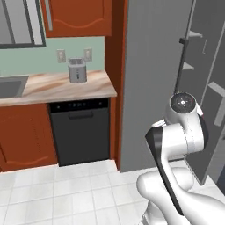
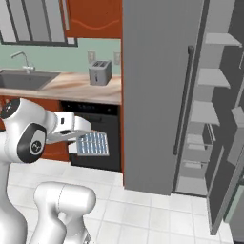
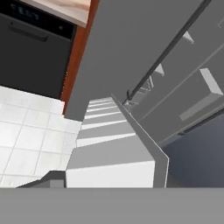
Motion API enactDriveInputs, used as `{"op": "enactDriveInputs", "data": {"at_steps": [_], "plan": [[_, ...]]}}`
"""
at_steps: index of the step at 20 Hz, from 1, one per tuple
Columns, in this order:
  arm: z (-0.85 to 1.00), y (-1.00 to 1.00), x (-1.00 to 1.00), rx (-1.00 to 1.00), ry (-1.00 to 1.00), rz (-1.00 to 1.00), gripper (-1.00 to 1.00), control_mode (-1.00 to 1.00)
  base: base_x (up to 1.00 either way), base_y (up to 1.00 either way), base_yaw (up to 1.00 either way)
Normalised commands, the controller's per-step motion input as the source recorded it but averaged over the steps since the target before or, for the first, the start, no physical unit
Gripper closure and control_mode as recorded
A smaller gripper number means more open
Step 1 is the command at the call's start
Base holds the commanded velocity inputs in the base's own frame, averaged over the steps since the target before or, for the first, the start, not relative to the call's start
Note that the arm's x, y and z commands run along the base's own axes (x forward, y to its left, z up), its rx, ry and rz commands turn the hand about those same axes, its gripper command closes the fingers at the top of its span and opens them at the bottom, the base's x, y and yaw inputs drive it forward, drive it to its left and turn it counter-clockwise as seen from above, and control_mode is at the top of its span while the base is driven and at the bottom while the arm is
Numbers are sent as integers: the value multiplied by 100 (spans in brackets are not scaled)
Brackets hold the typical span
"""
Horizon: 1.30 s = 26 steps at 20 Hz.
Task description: The ice cube tray has been filled with water. Take the tray and place it in the freezer to make ice. Close the freezer door after placing the tray.
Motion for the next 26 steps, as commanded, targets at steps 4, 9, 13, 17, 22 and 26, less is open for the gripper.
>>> {"op": "enactDriveInputs", "data": {"at_steps": [4,9,13,17,22,26], "plan": [[0,0,0,0,0,0,100,100,1,-55,0],[0,0,0,0,0,0,100,100,10,-48,0],[0,0,0,0,0,0,100,100,15,-46,0],[0,0,0,0,0,0,100,100,15,-40,0],[0,0,0,0,0,0,100,100,15,-39,-4],[0,0,0,0,0,0,100,100,15,-35,-5]]}}
